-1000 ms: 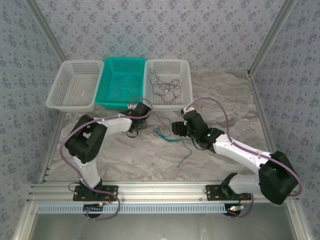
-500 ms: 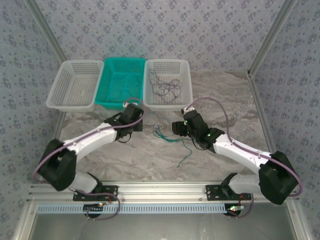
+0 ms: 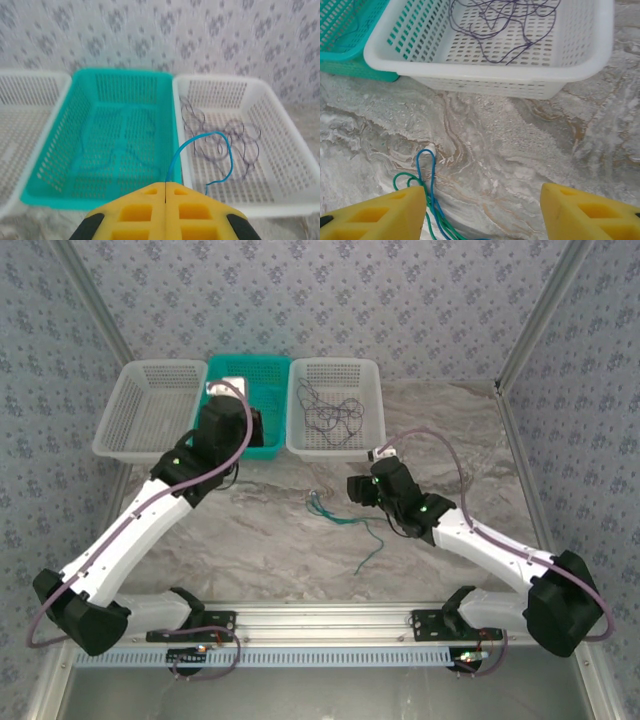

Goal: Untangle the cables

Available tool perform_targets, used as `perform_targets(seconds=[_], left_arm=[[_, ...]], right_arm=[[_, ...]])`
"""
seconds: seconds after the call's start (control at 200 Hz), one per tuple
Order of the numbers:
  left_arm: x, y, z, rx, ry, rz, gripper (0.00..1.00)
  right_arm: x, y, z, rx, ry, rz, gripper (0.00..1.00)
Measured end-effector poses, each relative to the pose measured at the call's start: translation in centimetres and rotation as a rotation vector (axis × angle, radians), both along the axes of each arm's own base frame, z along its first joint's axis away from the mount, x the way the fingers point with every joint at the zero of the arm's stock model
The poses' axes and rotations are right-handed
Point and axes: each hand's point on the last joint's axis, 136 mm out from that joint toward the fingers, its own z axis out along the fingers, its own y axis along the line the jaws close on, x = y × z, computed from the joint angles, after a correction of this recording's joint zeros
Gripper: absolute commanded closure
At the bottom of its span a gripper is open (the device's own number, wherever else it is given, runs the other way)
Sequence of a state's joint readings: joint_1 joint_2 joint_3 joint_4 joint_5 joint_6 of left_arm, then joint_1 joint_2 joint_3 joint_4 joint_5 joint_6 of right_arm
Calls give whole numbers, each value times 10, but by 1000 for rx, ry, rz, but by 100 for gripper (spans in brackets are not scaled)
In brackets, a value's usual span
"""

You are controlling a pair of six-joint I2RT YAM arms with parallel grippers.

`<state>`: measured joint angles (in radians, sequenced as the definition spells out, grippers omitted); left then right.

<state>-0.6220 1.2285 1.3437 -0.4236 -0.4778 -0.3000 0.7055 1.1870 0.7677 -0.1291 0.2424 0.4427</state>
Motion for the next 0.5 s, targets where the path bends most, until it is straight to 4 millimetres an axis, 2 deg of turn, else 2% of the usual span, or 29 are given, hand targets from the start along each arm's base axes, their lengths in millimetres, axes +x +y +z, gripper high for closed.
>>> perform_targets(seconds=[0.12, 0.255, 0.39, 0.5], left_arm=[[15, 11, 28, 23, -60, 26, 100], [49, 36, 44, 49, -100, 96, 100], [93, 60, 36, 80, -78, 162, 100], [125, 71, 11, 92, -22, 181, 100]], right_arm=[[-1, -7, 8, 5, -18, -29, 34], [-2, -14, 19, 25, -44, -64, 33], [-3, -20, 22, 31, -47, -96, 31], [-4, -22, 23, 31, -47, -98, 31]])
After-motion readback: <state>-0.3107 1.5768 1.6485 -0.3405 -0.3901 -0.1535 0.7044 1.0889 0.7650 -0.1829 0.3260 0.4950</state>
